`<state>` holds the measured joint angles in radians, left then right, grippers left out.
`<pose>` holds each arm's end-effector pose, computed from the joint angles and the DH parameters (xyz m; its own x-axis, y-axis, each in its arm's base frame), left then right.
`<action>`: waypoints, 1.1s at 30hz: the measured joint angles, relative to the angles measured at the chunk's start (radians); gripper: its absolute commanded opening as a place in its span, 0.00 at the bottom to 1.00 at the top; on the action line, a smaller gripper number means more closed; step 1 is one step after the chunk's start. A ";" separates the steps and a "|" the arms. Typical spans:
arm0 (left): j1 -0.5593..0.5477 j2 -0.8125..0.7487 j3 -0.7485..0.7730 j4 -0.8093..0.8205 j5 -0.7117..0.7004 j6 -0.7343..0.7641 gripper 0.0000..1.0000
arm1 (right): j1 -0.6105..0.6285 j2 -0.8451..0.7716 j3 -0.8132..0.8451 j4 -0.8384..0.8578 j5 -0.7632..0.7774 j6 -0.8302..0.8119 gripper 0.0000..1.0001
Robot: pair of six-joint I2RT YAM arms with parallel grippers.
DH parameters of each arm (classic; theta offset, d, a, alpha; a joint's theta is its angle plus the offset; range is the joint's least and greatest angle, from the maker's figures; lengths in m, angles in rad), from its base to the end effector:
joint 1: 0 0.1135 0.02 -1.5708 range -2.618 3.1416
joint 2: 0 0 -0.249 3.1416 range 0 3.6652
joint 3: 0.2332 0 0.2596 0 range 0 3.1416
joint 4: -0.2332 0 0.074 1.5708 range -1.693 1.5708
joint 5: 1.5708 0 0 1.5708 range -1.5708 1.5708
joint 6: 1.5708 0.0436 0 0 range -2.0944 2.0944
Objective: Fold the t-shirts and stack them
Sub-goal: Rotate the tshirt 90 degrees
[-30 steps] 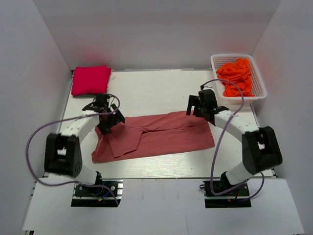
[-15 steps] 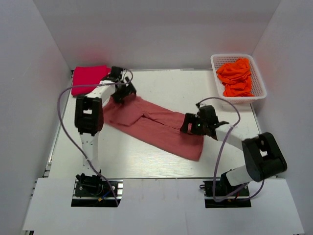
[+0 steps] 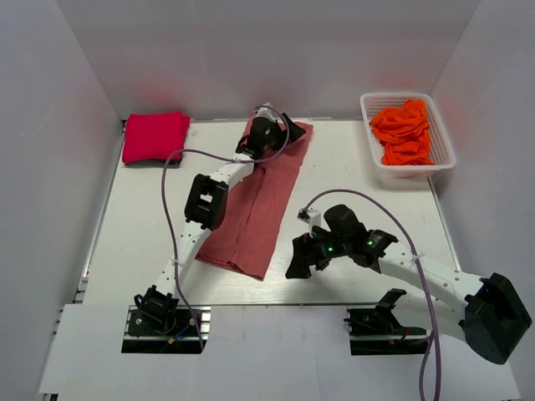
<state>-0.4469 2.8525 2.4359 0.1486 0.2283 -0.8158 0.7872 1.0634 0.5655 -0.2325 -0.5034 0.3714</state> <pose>0.5605 -0.2795 0.1063 -0.6136 -0.4926 -0.6172 0.2494 0.6207 -0.7434 0.1497 0.1800 0.1884 -0.7561 -0.3084 -0.5773 -0.6436 0.5104 0.5702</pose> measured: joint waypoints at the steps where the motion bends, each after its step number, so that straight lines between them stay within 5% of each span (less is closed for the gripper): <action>1: -0.010 0.002 0.000 0.015 -0.013 -0.005 0.99 | -0.001 -0.008 0.000 -0.004 0.005 -0.003 0.90; 15: 0.016 -0.045 0.031 -0.209 -0.460 -0.015 0.99 | -0.001 -0.115 -0.029 -0.098 0.108 0.033 0.90; 26: 0.079 -0.140 -0.028 -0.355 -0.524 0.134 0.99 | 0.000 -0.065 -0.013 -0.178 0.297 0.064 0.90; 30: 0.074 -0.336 -0.211 -0.422 -0.494 0.213 0.99 | 0.000 0.019 0.041 -0.160 0.346 0.062 0.90; 33: 0.072 -0.643 -0.483 -0.455 -0.478 0.246 0.99 | 0.000 0.097 0.092 -0.093 0.338 0.058 0.90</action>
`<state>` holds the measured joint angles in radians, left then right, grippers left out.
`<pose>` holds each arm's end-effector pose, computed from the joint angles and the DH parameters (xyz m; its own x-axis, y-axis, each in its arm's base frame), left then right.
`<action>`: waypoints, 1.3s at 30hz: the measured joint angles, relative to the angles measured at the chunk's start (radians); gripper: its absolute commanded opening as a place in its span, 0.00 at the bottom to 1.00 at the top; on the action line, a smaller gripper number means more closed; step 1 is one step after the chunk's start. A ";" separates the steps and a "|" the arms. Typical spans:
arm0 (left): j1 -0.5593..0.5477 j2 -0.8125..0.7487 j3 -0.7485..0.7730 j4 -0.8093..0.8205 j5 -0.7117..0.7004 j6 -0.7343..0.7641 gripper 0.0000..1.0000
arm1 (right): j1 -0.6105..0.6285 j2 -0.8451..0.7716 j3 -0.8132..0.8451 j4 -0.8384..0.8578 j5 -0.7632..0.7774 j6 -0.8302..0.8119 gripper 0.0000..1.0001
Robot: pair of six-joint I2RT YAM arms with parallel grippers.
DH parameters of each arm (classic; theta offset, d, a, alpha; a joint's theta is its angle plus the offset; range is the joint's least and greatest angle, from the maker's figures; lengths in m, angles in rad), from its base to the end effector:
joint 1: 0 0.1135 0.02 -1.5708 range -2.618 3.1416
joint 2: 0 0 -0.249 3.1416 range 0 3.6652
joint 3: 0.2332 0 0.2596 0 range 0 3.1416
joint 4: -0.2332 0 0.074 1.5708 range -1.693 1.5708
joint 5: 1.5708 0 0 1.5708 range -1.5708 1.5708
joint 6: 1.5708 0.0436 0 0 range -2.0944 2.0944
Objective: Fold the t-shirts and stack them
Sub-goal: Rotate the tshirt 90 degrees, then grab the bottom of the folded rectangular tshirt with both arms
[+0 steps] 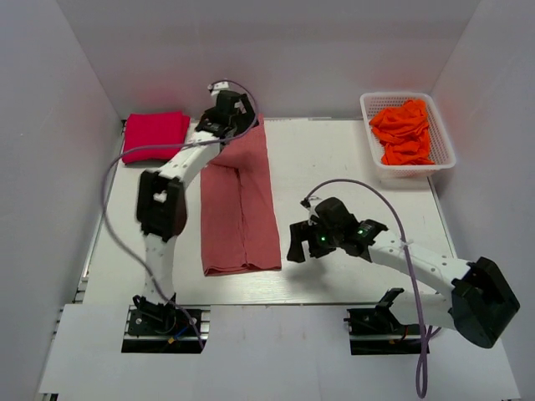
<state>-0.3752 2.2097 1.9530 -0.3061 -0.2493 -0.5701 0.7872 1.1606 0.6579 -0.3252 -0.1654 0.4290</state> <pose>0.4937 -0.1829 0.2453 -0.5048 -0.3633 -0.7831 -0.1324 0.9290 -0.3457 0.1714 0.1822 0.1865 -0.7961 -0.2177 -0.5647 -0.4906 0.7784 0.3916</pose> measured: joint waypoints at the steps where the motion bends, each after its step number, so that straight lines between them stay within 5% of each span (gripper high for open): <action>1: -0.002 -0.105 -0.085 0.003 -0.005 -0.002 0.99 | 0.000 0.029 0.013 0.030 -0.014 -0.003 0.90; 9: -0.011 -1.006 -0.876 -0.033 -0.098 -0.191 0.99 | 0.019 0.287 0.100 0.146 -0.151 -0.014 0.90; 19: -0.020 -1.282 -1.507 -0.320 0.138 -0.410 0.98 | 0.026 0.359 0.080 0.204 -0.244 0.014 0.89; 24: -0.019 -1.423 -1.626 -0.233 0.225 -0.493 0.79 | 0.024 0.394 0.079 0.229 -0.265 0.042 0.81; 32: -0.019 -1.403 -1.677 -0.183 0.289 -0.536 0.26 | 0.024 0.440 0.099 0.231 -0.282 0.069 0.62; 36: -0.019 -1.405 -1.677 -0.211 0.293 -0.534 0.16 | 0.024 0.459 0.098 0.222 -0.280 0.083 0.32; 39: -0.020 -1.420 -1.677 -0.233 0.296 -0.528 0.08 | 0.024 0.468 0.098 0.211 -0.263 0.092 0.20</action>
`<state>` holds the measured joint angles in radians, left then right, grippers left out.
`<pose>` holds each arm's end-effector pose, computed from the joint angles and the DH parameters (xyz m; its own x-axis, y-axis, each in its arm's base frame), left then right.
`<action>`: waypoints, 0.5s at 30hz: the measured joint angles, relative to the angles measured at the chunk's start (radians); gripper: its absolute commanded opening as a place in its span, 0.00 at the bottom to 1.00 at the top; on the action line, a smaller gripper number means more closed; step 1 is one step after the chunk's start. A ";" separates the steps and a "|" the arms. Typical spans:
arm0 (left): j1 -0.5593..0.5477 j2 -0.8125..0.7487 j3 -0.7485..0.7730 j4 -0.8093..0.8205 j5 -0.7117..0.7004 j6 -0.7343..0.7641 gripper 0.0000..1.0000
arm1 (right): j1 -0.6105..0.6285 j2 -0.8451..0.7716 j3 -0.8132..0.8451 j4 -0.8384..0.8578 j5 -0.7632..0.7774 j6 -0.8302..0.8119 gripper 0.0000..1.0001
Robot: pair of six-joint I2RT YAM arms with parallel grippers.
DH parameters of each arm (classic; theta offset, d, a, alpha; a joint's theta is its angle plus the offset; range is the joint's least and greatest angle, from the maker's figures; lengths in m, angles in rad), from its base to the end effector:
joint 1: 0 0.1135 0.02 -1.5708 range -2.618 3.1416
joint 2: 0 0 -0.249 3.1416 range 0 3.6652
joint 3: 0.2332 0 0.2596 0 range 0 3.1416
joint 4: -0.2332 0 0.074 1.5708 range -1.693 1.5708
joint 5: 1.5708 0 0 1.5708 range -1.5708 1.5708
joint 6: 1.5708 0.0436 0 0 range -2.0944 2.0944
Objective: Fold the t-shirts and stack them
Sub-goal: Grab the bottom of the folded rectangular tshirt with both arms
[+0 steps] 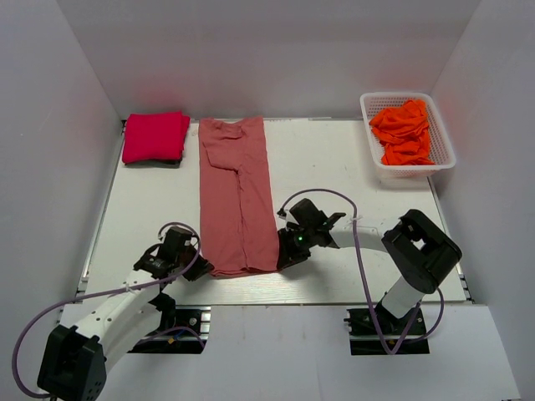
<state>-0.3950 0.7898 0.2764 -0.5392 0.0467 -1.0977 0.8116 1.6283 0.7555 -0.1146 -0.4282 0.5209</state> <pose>0.1399 -0.0605 0.1164 -0.7265 -0.6605 -0.1896 -0.5289 0.7136 -0.4594 0.1970 0.2339 0.1123 -0.9051 -0.2960 -0.3053 -0.4230 0.7005 0.5747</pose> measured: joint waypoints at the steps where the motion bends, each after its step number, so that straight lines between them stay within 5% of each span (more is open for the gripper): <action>1: 0.000 -0.004 0.000 -0.005 0.002 0.005 0.06 | 0.000 0.001 0.000 -0.006 0.010 0.007 0.16; 3: 0.000 -0.006 0.000 -0.010 0.007 0.019 0.06 | 0.000 0.002 0.000 -0.010 0.019 0.003 0.00; 15: 0.000 0.068 0.093 -0.066 0.044 0.093 0.00 | 0.000 0.000 0.045 -0.021 0.042 -0.014 0.00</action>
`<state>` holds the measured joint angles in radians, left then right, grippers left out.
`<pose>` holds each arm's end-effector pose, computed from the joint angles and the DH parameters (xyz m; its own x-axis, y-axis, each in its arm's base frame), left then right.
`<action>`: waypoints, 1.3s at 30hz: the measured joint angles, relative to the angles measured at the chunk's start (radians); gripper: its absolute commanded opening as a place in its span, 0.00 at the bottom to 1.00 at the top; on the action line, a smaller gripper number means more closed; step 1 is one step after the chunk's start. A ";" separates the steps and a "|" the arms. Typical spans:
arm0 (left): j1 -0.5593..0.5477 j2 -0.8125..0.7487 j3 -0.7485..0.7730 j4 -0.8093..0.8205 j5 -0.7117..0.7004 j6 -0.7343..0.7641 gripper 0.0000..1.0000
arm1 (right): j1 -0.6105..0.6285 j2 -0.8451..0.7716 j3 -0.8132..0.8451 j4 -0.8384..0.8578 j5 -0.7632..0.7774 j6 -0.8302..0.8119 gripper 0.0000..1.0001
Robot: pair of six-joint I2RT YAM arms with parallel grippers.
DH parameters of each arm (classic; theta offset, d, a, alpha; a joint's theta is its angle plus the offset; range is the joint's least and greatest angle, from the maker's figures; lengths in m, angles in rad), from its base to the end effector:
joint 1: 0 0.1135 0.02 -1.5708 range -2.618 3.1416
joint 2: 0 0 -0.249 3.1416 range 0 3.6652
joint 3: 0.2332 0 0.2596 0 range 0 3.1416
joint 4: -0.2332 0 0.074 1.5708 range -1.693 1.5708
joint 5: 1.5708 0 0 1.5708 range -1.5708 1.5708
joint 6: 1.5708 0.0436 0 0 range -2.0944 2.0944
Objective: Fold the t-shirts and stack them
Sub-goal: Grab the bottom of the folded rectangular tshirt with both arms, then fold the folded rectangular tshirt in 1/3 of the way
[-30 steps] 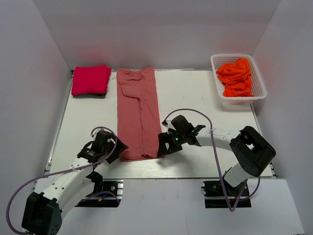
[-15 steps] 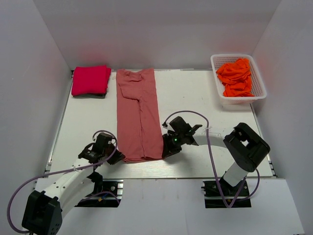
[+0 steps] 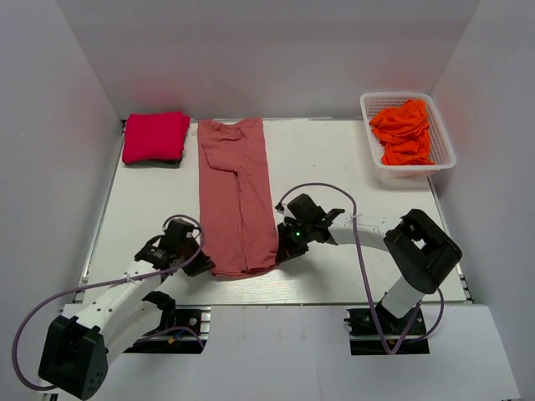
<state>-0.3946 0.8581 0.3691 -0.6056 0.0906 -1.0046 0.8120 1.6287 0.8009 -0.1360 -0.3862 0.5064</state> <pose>0.1482 -0.0660 0.1319 -0.7955 -0.5791 -0.1780 -0.4665 0.7730 -0.4300 0.2046 0.2397 0.1227 -0.8920 -0.2877 -0.3488 -0.4430 0.7101 0.5472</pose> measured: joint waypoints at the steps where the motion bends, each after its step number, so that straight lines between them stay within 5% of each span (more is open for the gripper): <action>1: 0.001 0.002 0.010 0.006 0.001 0.002 0.00 | 0.000 -0.002 0.014 -0.014 0.006 -0.002 0.00; 9: 0.013 0.127 0.156 0.041 -0.042 -0.023 0.00 | -0.007 0.013 0.245 -0.112 0.080 -0.024 0.00; 23: 0.089 0.426 0.566 0.060 -0.238 -0.024 0.00 | -0.105 0.264 0.719 -0.300 0.224 -0.104 0.00; 39: 0.168 0.695 0.695 0.204 -0.206 0.014 0.00 | -0.172 0.478 1.006 -0.361 0.198 -0.156 0.00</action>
<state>-0.2264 1.5528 1.0641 -0.4015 -0.1154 -0.9905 0.6399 2.1071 1.8069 -0.4973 -0.1883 0.3504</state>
